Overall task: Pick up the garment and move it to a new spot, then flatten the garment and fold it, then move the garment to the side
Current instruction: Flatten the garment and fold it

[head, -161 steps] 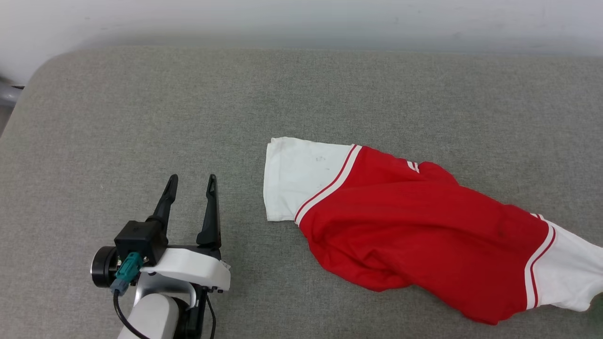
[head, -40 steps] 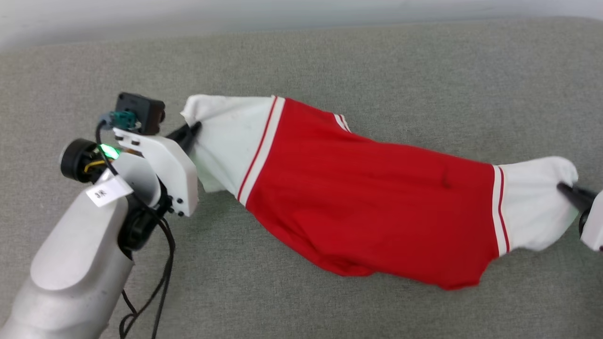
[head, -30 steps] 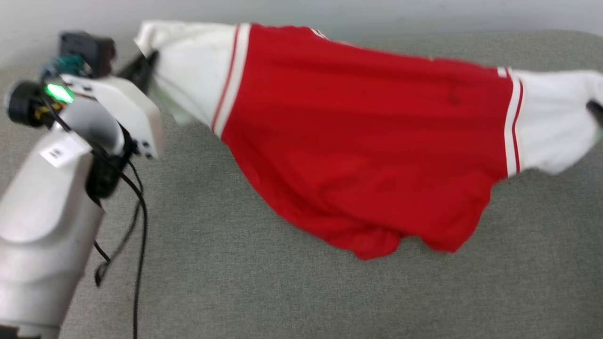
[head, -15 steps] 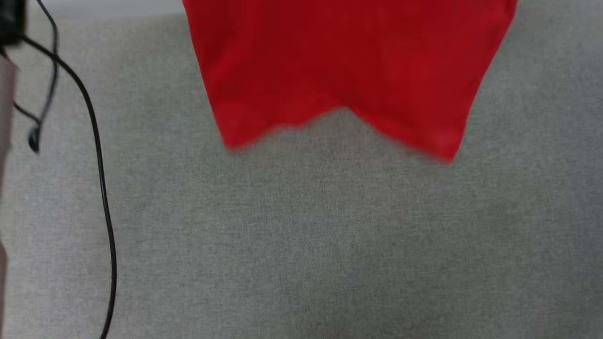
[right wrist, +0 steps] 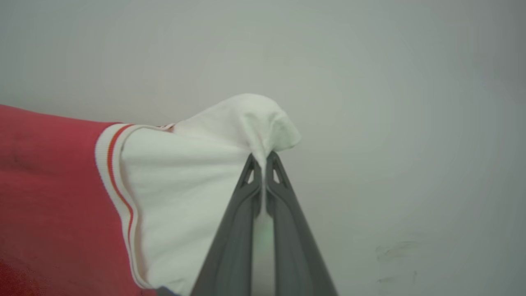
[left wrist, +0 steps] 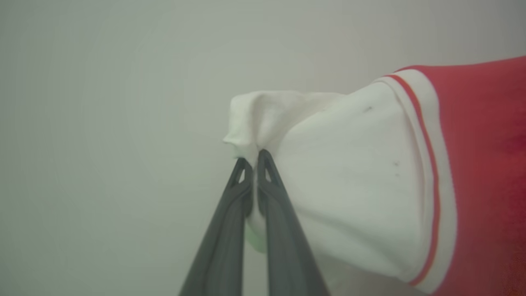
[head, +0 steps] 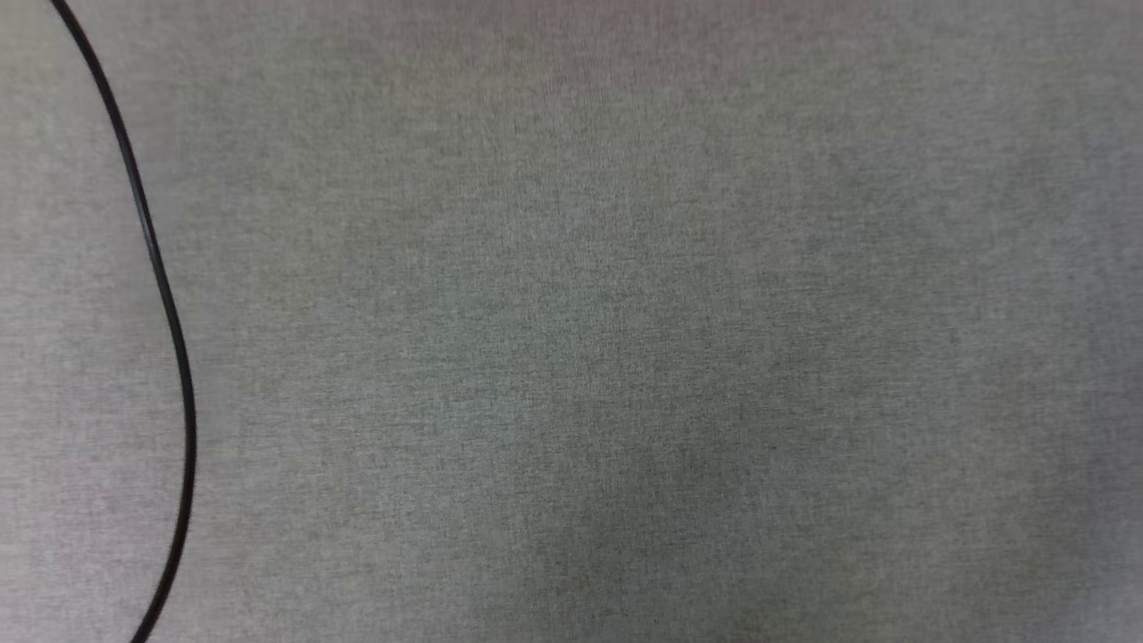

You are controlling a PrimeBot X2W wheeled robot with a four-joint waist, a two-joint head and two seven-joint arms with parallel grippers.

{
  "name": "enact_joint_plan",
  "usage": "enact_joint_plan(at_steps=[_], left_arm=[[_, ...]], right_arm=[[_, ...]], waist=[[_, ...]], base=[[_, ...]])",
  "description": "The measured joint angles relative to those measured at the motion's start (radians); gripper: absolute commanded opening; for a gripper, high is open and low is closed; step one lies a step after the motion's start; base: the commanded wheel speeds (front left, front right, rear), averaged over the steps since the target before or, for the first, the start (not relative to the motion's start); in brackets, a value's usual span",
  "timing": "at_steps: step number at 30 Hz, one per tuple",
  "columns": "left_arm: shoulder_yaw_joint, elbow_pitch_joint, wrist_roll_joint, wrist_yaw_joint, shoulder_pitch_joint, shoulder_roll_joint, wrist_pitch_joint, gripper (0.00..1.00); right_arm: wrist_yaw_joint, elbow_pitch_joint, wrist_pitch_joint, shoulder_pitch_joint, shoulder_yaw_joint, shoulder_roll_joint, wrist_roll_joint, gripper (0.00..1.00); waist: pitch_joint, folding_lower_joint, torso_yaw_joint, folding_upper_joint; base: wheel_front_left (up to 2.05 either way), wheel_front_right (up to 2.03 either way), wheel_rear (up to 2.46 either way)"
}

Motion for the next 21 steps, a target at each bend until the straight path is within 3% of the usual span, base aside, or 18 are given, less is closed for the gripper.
enact_joint_plan(at_steps=[11, 21], left_arm=[[-0.003, 0.145, -0.072, -0.079, 0.040, -0.057, -0.034, 0.00], [0.012, 0.219, -0.212, -0.137, 0.328, -0.092, -0.073, 0.00]], right_arm=[[0.000, 0.105, -0.062, 0.006, 0.148, 0.027, 0.123, 0.00], [0.000, 0.077, -0.152, 0.340, 0.268, -0.006, 0.333, 0.00]], waist=[[0.101, 0.0001, 0.001, 0.0000], [0.042, 0.0000, 0.011, 0.0000]], base=[[0.00, 0.00, 0.00], [0.00, 0.00, 0.00]])
